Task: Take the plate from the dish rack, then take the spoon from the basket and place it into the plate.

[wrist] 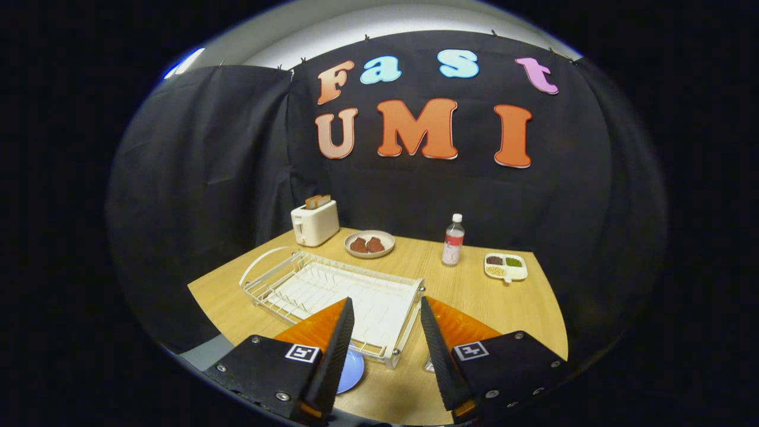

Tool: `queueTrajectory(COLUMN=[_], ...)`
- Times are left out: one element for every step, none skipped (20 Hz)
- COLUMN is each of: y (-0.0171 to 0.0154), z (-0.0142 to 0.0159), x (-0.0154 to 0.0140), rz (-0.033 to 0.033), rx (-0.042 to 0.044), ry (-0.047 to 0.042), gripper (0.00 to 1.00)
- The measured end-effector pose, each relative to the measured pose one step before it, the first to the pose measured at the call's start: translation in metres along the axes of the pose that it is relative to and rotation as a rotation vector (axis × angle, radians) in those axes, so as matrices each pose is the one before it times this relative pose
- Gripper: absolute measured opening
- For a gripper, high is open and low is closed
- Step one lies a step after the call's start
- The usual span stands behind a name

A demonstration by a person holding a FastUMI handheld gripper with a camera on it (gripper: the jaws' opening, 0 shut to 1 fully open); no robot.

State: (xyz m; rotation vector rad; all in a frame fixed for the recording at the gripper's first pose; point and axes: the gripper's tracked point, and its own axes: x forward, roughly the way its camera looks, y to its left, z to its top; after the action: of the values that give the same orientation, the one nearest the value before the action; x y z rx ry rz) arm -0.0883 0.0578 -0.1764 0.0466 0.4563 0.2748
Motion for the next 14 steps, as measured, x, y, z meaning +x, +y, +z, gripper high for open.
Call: queueTrajectory(y=[-0.00398,-0.00318,-0.00247,-0.00291,-0.00262,-0.00082,-0.00124,-0.00031,-0.00149,-0.00048,0.00011,0.00055,0.00164,0.00085], z=[0.01714,0.01622,0.01601,0.01285,0.01239,0.0116,0.01076,0.00787,0.0068,0.00856,0.00705,0.00639,0.00627,0.00699], x=[-0.00318,-0.00146,-0.00055,-0.00125,-0.0006,-0.00098,0.00147,0.00084,0.00014,0.00141,0.0007,0.00088,0.0006,0.00161], rz=[-0.00946,-0.00884,-0.00544,-0.00845,-0.00578,-0.00358,-0.00363,-0.00162,-0.00522,-0.00201,-0.00048,0.00108,0.00169,0.00094], rx=[0.00339,0.00233,-0.00206,-0.00366,-0.00312,-0.00135,-0.00149,-0.00056,-0.0027,-0.00072,-0.00249,0.00053,-0.00159,-0.0008], ry=[-0.03655,-0.03839,-0.03236,-0.03099,-0.02261,-0.02389,-0.02058,-0.01462,-0.01131,-0.01335,-0.01178,-0.01271,-0.01116,-0.01301], gripper=[0.69,0.73,0.74,0.77,0.79,0.82,0.83,0.84,0.84,0.85,0.86,0.88,0.89,0.9])
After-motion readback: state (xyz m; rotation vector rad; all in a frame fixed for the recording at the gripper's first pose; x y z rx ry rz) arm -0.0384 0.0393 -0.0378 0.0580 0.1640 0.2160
